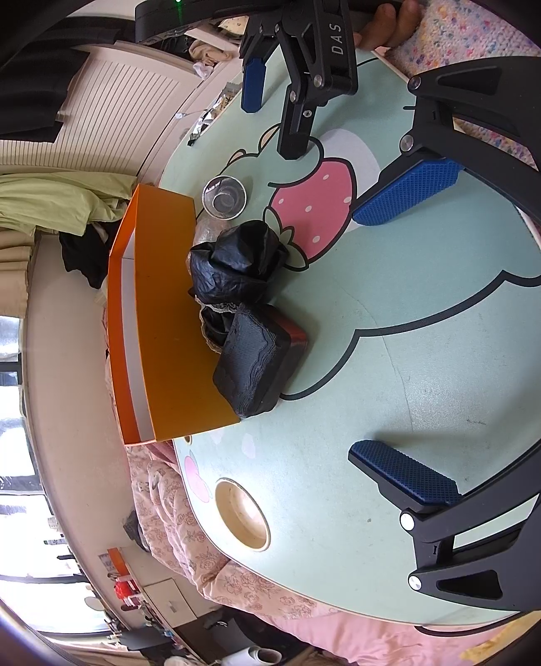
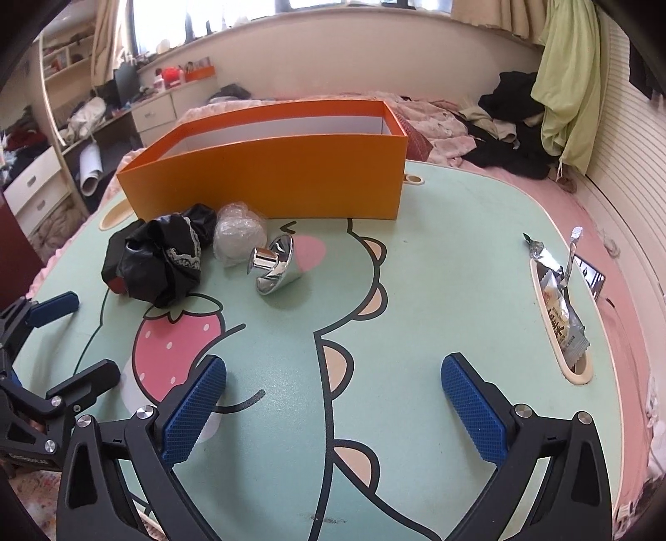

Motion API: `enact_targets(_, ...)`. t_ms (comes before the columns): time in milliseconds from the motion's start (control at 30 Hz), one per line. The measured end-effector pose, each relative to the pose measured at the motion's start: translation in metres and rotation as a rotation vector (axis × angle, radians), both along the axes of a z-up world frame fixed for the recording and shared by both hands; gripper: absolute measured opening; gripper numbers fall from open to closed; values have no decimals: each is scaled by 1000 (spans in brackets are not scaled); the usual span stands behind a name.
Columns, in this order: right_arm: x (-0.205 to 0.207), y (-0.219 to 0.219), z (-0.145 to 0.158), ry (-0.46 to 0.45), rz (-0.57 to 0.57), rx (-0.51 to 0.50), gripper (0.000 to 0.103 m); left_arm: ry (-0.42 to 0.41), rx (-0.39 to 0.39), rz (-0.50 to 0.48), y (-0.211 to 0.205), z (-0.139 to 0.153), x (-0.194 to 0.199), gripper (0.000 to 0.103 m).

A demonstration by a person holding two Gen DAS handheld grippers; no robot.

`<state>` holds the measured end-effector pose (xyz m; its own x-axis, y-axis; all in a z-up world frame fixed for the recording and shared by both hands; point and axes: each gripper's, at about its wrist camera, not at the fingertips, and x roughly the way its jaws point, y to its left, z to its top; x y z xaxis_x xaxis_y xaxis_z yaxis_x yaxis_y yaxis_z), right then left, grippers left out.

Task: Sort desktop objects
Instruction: 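Grasp the brown fur ball in the box with the left gripper, place it on the table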

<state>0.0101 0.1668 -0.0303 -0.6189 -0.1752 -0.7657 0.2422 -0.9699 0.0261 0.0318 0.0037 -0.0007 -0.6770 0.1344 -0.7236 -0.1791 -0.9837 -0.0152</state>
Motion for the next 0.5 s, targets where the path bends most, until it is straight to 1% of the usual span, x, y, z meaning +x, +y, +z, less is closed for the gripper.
enact_targets(67,1,-6,-2,-2,-1,30,103,0,0,0,0,0,0,103)
enact_targets(133,1,-8,-2,-2,6,37,103,0,1,0,0,0,0,103)
enact_targets(300,5,-16,-4,1,63,38,103,-1,4,2,-1,0,1,103)
enact_targets(500,6,-16,-5,0,68,31,103,-1,3,27,-4,1,1,103)
